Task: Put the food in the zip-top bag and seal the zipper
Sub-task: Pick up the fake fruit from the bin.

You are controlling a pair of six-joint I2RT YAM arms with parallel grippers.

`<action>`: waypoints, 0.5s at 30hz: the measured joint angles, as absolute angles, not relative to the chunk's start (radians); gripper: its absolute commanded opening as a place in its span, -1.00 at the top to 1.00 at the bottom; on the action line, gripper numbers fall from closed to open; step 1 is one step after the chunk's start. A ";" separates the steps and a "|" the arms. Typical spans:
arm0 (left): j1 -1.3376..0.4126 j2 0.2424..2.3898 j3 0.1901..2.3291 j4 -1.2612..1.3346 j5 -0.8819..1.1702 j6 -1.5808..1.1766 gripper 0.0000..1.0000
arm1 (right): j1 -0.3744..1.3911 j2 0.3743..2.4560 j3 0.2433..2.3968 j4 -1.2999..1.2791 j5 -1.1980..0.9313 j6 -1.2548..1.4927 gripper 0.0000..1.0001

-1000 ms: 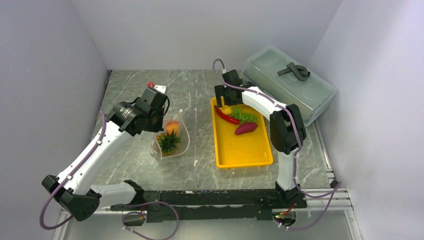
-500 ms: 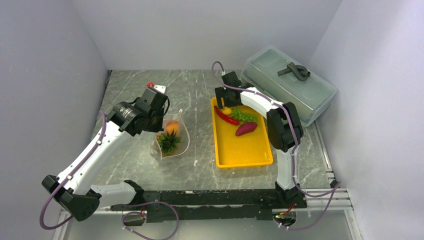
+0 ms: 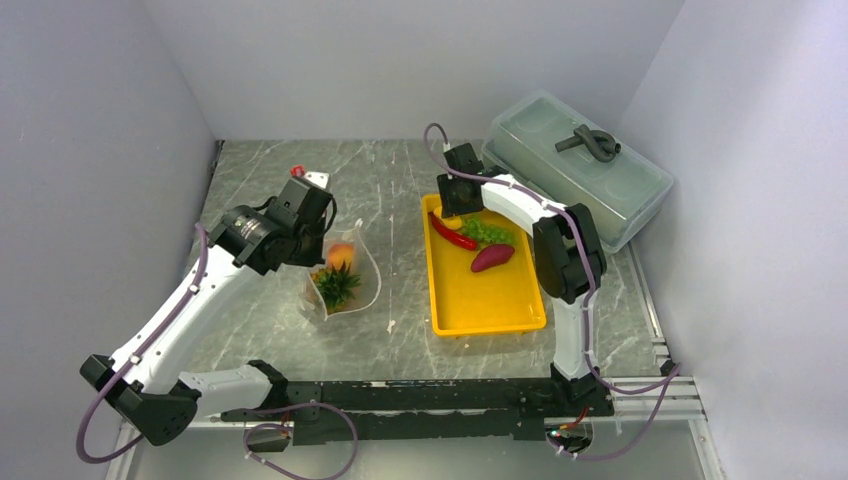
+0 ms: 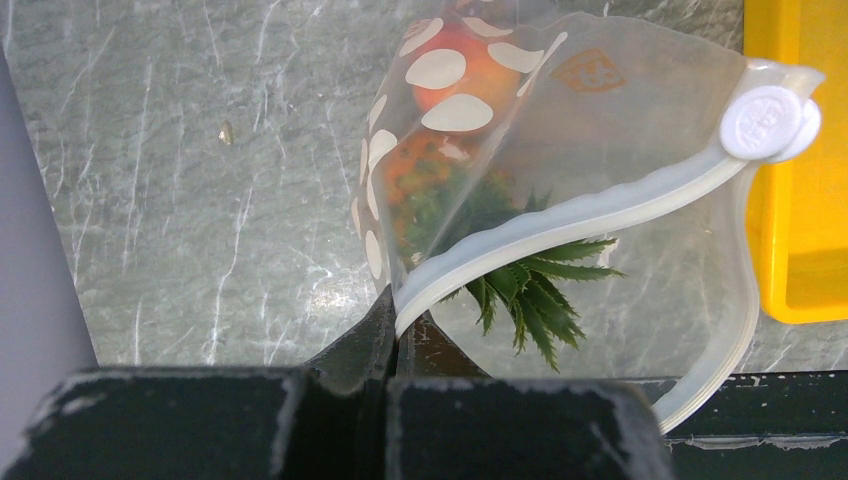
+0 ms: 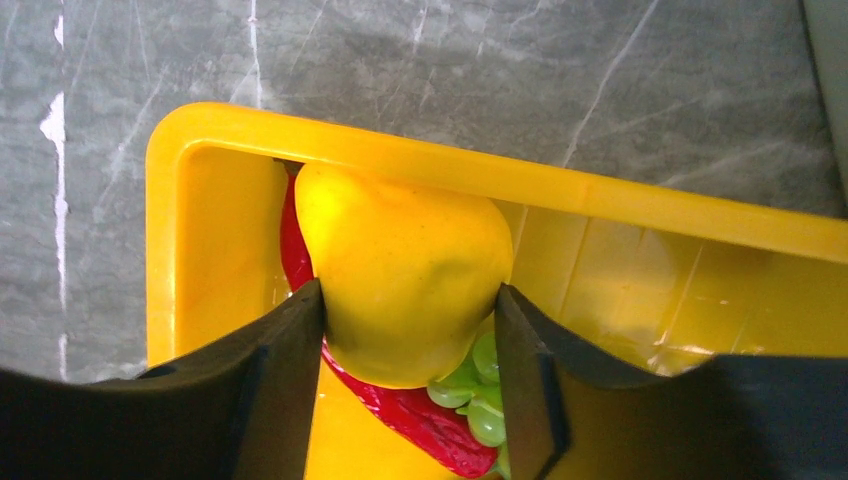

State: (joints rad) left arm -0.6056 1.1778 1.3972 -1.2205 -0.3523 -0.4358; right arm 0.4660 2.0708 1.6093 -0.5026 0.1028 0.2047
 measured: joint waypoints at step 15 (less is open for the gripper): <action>-0.606 1.174 1.397 -1.223 -0.336 -0.440 1.00 | 0.466 1.913 1.554 -0.525 0.109 0.212 0.41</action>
State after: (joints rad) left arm -0.6056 1.1740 1.3972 -1.2232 -0.3359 -0.4397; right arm 0.4660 1.9129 1.5539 -0.5251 0.1089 0.2123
